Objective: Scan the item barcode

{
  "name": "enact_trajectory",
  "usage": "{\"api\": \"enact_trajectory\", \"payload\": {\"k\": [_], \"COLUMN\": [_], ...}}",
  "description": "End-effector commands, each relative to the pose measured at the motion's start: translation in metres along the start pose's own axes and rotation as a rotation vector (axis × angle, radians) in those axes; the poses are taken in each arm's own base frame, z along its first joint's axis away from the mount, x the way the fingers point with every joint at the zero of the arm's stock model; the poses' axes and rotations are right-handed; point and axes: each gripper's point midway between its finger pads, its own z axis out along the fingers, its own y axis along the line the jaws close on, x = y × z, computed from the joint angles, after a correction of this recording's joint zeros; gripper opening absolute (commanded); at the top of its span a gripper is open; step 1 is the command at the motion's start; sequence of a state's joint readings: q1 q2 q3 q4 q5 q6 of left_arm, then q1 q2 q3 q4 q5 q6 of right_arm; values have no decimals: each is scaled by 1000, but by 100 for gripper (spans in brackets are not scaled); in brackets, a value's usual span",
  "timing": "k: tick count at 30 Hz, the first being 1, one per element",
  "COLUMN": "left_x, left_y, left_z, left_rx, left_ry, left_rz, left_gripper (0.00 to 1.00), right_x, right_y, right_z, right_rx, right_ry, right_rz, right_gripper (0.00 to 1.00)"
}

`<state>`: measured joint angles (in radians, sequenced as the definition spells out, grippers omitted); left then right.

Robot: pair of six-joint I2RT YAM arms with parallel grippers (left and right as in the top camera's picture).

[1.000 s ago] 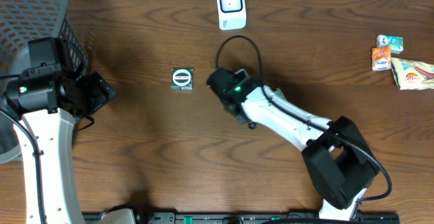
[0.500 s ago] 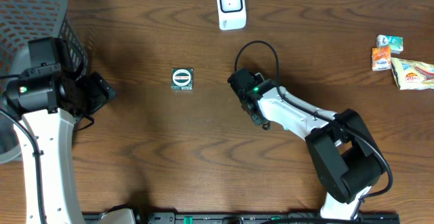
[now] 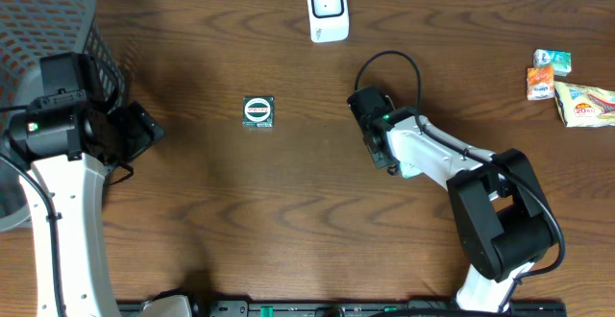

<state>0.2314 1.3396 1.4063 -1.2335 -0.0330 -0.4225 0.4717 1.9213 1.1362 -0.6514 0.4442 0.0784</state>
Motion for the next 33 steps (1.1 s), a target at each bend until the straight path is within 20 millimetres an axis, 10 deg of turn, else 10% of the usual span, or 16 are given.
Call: {"api": "enact_trajectory", "payload": {"k": [1, 14, 20, 33], "left_x": [0, 0, 0, 0], "left_y": [4, 4, 4, 4], "left_z": [-1, -1, -1, -1], "left_rx": [-17, -17, -17, -17], "left_ry": [-6, -6, -6, -6], "left_rz": [-8, -8, -8, -8], "left_gripper": [97, 98, 98, 98], "right_x": [8, -63, -64, -15], "right_y": [24, 74, 90, 90], "right_z": [5, -108, -148, -71], "right_rx": [-157, -887, -1295, -1304], "right_ry": [37, -33, -70, 29], "right_rz": [18, 95, 96, 342], "right_gripper": [2, 1, 2, 15]}}
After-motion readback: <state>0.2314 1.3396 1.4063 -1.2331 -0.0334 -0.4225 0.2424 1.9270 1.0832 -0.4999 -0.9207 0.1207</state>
